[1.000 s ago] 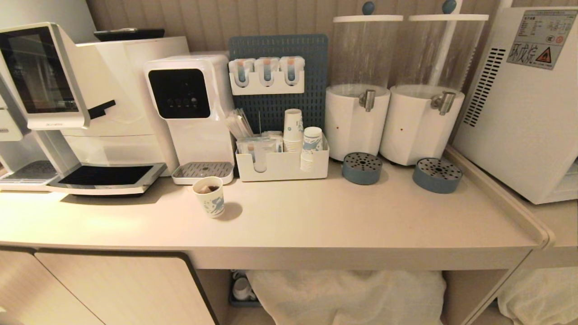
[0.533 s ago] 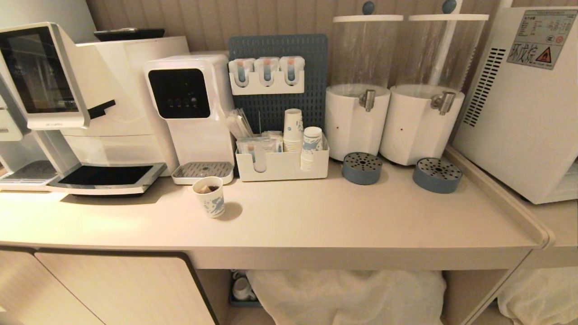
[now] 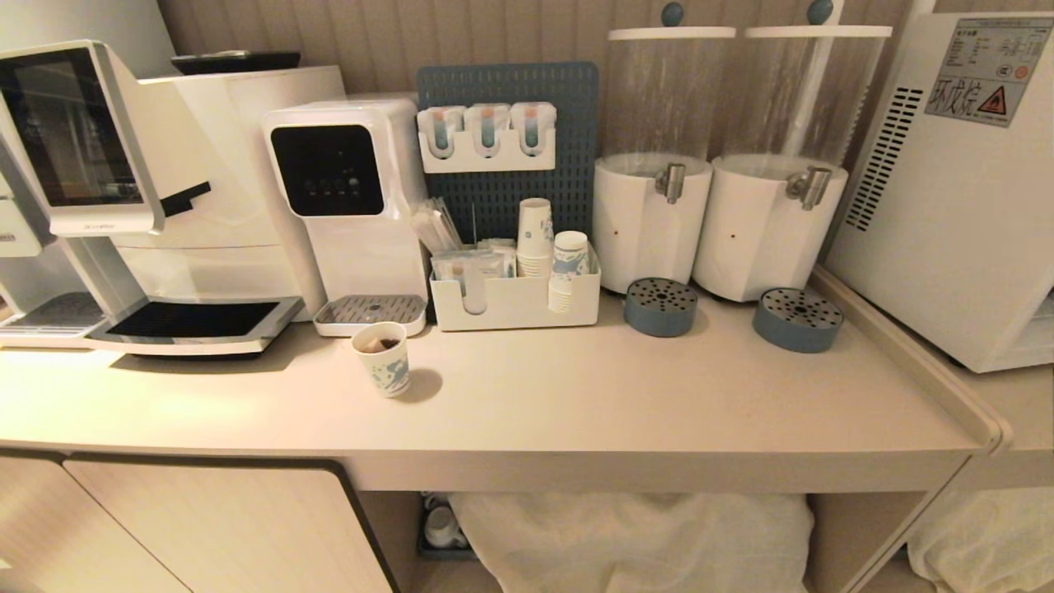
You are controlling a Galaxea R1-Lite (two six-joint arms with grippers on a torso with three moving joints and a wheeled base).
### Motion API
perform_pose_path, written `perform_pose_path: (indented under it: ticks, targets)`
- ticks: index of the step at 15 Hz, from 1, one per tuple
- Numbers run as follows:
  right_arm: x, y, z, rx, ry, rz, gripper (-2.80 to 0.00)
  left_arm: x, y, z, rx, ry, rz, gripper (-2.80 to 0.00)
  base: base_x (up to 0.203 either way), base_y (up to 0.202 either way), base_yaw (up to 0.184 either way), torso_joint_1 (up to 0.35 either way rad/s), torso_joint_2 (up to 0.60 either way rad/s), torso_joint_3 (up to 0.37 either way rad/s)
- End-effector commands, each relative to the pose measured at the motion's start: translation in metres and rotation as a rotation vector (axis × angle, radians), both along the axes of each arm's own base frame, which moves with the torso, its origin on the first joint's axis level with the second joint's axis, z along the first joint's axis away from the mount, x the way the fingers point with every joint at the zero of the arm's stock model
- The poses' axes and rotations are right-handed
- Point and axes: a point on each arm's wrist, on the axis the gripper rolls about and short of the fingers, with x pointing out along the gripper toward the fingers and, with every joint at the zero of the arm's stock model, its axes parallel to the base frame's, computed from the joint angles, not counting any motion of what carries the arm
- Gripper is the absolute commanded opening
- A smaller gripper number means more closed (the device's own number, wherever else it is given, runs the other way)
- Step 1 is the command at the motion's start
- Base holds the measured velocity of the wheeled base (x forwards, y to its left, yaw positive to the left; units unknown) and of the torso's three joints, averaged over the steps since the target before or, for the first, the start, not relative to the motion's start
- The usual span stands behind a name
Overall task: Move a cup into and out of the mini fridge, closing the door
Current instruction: Place the ceramic cup on the table
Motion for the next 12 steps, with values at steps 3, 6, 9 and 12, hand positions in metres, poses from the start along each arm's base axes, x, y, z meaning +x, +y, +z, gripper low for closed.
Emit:
perform_pose_path:
  ticks: [3,6,9,12]
  targets:
    - [0.071,-0.024,-0.087,-0.097,-0.219,0.584,-2.80,0.000,0.000,0.000,-0.003,0.001,0.001,-2.80,0.000,0.000,0.000,0.000,0.00,0.000]
    - [0.137,-0.007,-0.147,-0.170,-0.319,0.705,-2.80,0.000,0.000,0.000,-0.004,0.001,0.001,-2.80,0.000,0.000,0.000,0.000,0.00,0.000]
    - [0.181,0.027,-0.200,-0.190,-0.324,0.751,-2.80,0.000,0.000,0.000,-0.004,0.000,0.003,-2.80,0.000,0.000,0.000,0.000,0.00,0.000]
    - [0.218,0.048,-0.235,-0.221,-0.314,0.735,-2.80,0.000,0.000,0.000,-0.004,0.000,0.003,-2.80,0.000,0.000,0.000,0.000,0.00,0.000]
